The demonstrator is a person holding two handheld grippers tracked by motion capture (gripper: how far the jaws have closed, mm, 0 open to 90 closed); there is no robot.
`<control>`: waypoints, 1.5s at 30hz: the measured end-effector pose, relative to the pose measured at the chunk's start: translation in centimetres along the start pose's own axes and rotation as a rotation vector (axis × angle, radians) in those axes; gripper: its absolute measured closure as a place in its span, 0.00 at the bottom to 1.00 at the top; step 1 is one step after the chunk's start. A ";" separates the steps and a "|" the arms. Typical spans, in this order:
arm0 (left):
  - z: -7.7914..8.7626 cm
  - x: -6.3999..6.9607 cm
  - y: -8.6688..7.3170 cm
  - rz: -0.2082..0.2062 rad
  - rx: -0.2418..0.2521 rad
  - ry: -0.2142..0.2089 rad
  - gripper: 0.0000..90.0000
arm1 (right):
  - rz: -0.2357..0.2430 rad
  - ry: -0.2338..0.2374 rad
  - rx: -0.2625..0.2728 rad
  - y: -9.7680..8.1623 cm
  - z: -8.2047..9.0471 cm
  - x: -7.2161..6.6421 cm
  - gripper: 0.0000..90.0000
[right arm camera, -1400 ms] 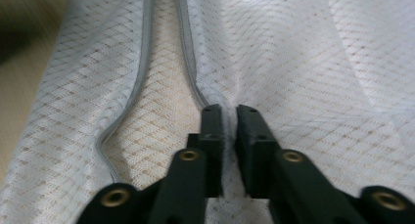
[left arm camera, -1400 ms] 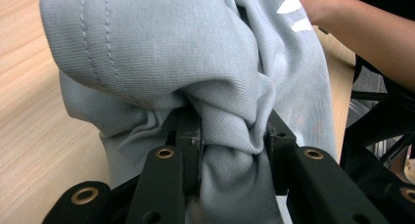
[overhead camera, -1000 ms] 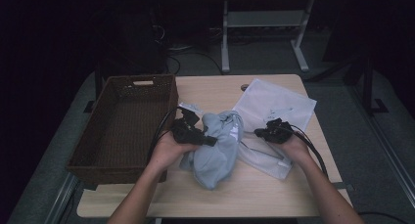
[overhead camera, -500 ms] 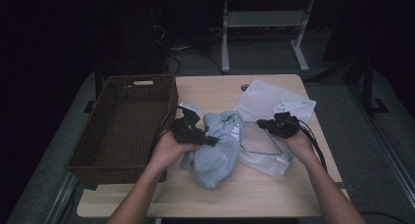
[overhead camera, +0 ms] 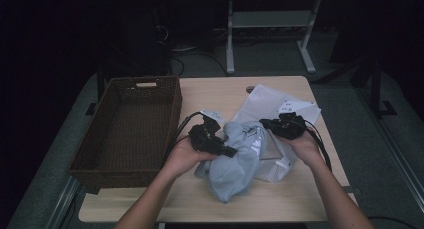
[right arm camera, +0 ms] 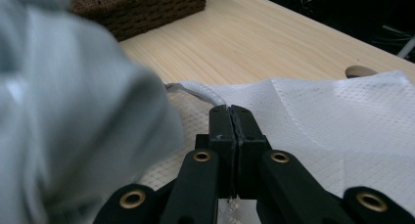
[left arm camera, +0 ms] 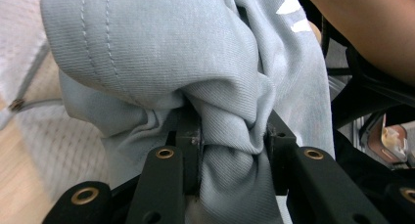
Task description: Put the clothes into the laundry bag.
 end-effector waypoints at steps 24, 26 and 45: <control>-4.7 -1.4 1.6 0.014 -0.095 0.026 0.75 | 0.032 0.036 0.058 1.1 3.3 -2.2 0.98; -4.3 -2.3 1.6 0.042 -0.082 0.047 0.75 | 0.035 0.040 0.054 1.2 3.3 -2.4 0.98; -6.1 -0.5 2.8 -0.026 -0.100 0.039 0.75 | 0.064 0.062 0.061 2.2 2.1 -3.6 0.98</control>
Point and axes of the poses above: each handheld gripper's, and its own axes: z roughly backward along the jaws, y roughly out of its top, x roughly to its right, the point moved 6 cm from there along -z, roughly forward along the jaws, and after that the axes turned 13 degrees about y, right-handed, at the moved point
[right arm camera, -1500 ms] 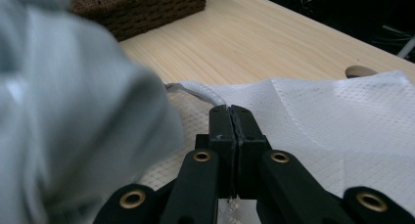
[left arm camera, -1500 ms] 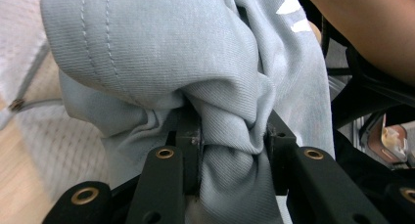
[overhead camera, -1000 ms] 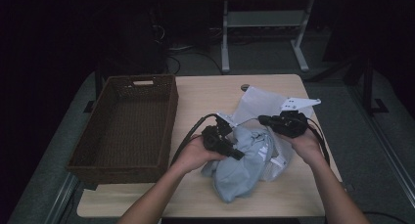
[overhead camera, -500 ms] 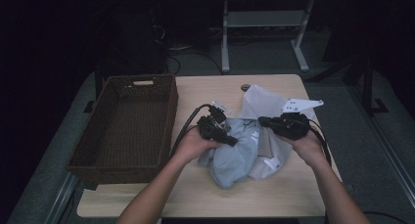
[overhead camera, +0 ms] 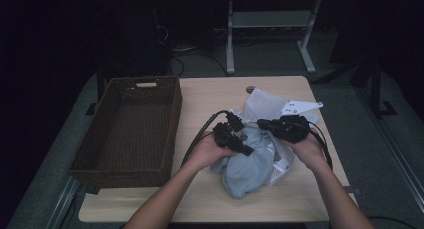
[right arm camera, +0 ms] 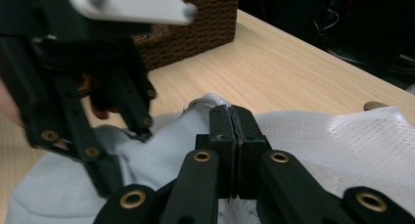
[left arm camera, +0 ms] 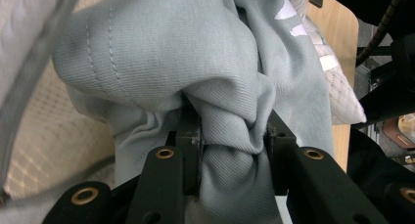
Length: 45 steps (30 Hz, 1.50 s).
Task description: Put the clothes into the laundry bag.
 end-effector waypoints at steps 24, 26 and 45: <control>-3.7 -3.7 0.7 0.080 0.063 0.102 0.53 | -0.009 -0.043 -0.042 -1.3 -0.1 1.0 0.98; -3.4 -3.6 0.5 0.066 0.079 0.106 0.47 | -0.013 -0.044 -0.044 -1.4 -0.1 1.1 0.98; 1.4 -3.7 -6.4 0.094 0.116 0.157 0.38 | -0.031 -0.031 -0.079 -2.8 -0.9 1.4 0.98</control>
Point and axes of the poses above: each handheld gripper's, and its own axes: z roughly backward along the jaws, y roughly out of its top, x roughly to its right, the point moved 6 cm from there along -z, roughly forward along the jaws, and after that the axes turned 13 degrees about y, right-handed, at the moved point
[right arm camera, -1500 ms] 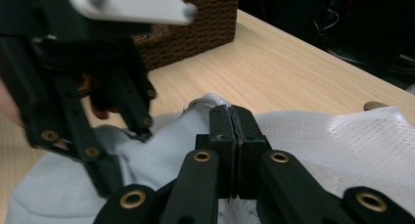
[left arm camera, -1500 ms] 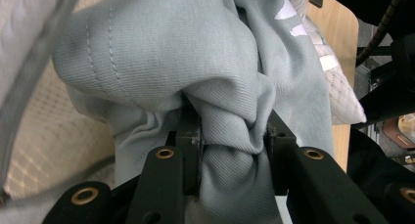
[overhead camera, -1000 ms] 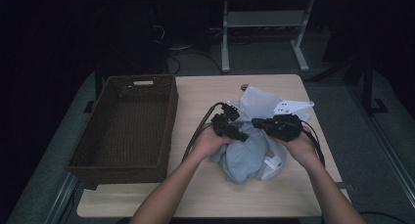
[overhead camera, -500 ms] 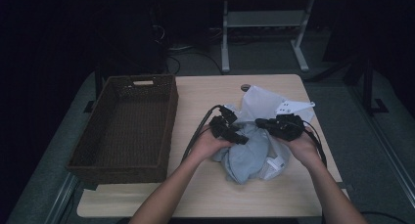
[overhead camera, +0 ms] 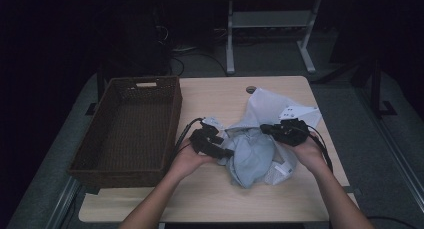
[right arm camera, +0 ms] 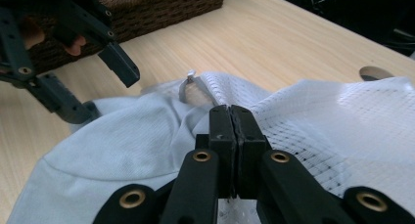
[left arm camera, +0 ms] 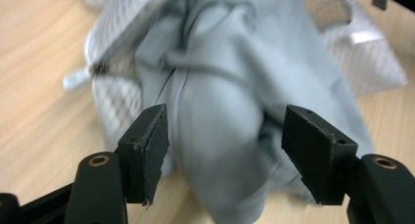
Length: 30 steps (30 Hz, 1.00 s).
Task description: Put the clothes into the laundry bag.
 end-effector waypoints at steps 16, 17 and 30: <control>-3.4 0.8 -1.4 -0.058 -0.112 -0.036 0.72 | 0.020 0.017 -0.038 -0.7 -1.2 -0.4 0.98; -3.4 0.7 -1.4 -0.066 -0.115 -0.035 0.77 | 0.019 0.018 -0.037 -0.7 -1.2 -0.4 0.98; -1.5 1.4 0.2 -0.081 -0.014 -0.054 0.93 | -0.004 0.033 -0.058 -1.3 -1.6 -0.2 0.98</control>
Point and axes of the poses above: each handheld gripper's, and its own axes: z roughly backward along the jaws, y roughly out of its top, x roughly to its right, the point moved 6 cm from there along -z, roughly forward along the jaws, and after that the axes turned 13 degrees about y, right-handed, at the moved point
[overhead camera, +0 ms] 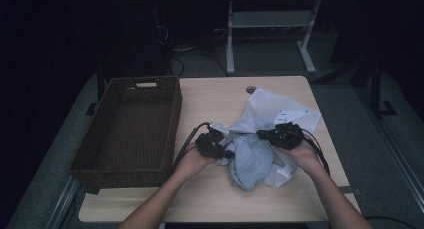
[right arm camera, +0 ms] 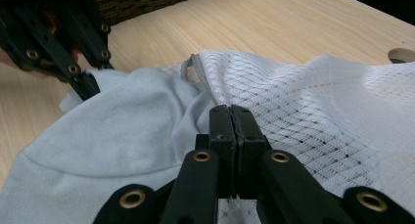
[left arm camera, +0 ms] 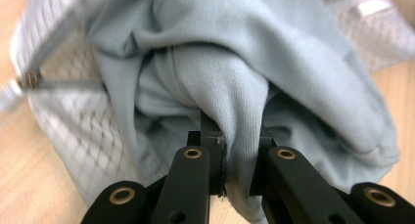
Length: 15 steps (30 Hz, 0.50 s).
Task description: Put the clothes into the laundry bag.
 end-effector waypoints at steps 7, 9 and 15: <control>0.1 0.5 1.6 -0.013 0.057 0.007 0.93 | 0.022 0.033 0.001 0.7 -0.6 -1.2 0.98; 0.2 0.5 2.1 -0.017 0.069 0.015 0.93 | 0.031 0.038 0.004 0.9 -0.7 -1.5 0.98; 0.0 0.2 3.4 -0.005 0.112 0.036 0.93 | 0.045 0.055 0.052 2.0 -0.1 -2.5 0.98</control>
Point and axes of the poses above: each handheld gripper's, and its own axes: z roughly backward along the jaws, y roughly out of its top, x roughly to its right, the point moved 6 cm from there along -z, roughly forward along the jaws, and after that the axes turned 13 degrees about y, right-handed, at the moved point
